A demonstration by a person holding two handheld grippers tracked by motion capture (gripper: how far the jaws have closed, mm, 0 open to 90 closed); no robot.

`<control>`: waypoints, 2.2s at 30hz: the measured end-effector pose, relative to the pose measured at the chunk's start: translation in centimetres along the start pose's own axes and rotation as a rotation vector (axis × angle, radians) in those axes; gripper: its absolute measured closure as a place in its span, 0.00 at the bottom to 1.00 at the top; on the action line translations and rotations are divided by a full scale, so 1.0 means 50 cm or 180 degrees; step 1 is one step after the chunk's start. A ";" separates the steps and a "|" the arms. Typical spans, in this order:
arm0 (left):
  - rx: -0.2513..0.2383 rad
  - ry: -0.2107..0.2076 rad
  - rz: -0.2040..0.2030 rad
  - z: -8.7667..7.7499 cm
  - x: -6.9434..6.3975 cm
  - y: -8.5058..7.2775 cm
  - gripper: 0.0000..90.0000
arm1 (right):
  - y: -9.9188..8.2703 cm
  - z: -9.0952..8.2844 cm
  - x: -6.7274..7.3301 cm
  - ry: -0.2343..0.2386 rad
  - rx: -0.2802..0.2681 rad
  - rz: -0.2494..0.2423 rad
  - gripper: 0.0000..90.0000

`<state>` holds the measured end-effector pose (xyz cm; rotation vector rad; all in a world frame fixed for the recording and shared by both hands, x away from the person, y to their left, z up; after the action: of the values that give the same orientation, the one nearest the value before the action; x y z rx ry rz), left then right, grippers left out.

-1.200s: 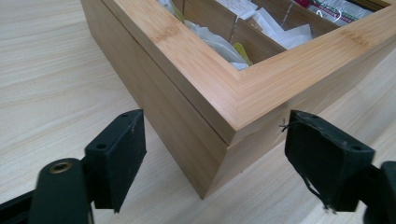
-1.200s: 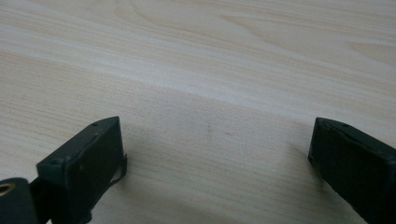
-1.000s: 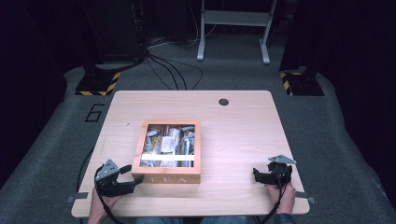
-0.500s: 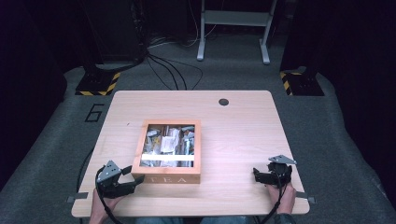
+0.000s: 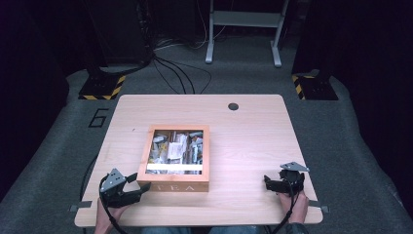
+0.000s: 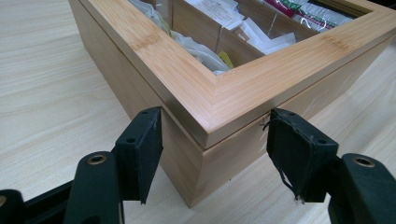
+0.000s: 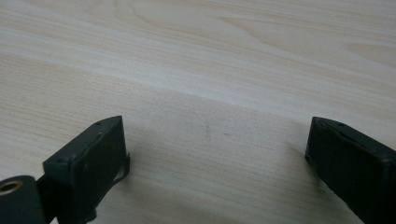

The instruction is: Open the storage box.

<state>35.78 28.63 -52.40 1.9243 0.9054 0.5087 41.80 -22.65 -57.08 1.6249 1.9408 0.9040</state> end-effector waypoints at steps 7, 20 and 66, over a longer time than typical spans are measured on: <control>-0.0048 0.0020 -0.0025 0.000 -0.003 0.000 0.40 | 0.000 0.000 0.000 -0.0002 -0.0002 0.0003 0.05; -0.0152 0.0074 -0.0014 -0.002 -0.006 0.008 0.41 | 0.000 0.000 0.000 -0.0002 -0.0002 0.0002 0.05; -0.0557 0.0171 -0.0059 0.008 0.006 0.058 0.72 | 0.000 0.000 0.000 0.0002 -0.0004 -0.0008 0.06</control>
<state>37.38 27.73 -50.06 1.7499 0.8822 0.6109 41.82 -22.64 -57.07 1.6215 1.9419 0.9046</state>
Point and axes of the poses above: each handheld gripper's, and its own axes: z roughly forward along the jaws, y roughly out of its top, x roughly to its left, the point moved 6 cm from there along z, roughly forward along the jaws, and after that the axes turned 5 degrees about z, right-handed, at the moved point
